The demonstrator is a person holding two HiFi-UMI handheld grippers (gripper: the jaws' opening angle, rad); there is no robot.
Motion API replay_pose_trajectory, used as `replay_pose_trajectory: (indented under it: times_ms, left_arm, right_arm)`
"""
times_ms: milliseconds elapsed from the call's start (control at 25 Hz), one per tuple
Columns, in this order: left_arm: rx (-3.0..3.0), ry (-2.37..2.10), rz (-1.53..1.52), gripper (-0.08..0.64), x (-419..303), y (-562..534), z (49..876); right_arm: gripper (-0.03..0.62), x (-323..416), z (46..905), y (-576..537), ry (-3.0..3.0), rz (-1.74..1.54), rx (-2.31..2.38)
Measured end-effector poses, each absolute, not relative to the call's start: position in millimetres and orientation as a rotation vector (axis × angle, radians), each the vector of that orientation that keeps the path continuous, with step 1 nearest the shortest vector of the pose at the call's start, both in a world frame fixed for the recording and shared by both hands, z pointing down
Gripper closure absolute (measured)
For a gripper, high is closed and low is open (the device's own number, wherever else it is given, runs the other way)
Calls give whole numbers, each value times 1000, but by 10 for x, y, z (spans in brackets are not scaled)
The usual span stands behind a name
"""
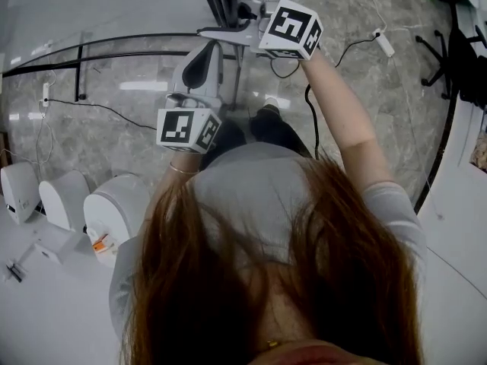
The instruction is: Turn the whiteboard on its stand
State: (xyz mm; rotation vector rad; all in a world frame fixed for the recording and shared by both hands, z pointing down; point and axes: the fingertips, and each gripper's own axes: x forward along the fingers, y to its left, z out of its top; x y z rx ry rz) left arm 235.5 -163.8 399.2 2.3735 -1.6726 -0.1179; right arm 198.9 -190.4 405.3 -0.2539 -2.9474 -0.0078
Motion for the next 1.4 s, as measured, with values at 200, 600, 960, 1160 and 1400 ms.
replay_pose_trajectory:
  times_ms: [200,600,960,1160,1400]
  left_arm:
    - [2347,-1704,-125,560,2602,-1705,4050]
    - [2428,-1589,-119,560,3043,-1906,3994]
    - [2479,-1478,-54,560,3461,-1847,4016]
    - [2459,-1533,-72,558,3801,-1894,4018]
    - [2470,-1566,-106,558,4233,-1952,3989]
  right_arm:
    - [466,2292,4080,-1990,-2945,-5,-256]
    - [472,2722,4076,-2171,-2943,-2,-231]
    - [480,3139,4129,-2088,-2876,-62,-231]
    - [479,3477,4116,-2144,-2895,-60,-238]
    - [479,3913,4108,-2190,-2891,-55,-257]
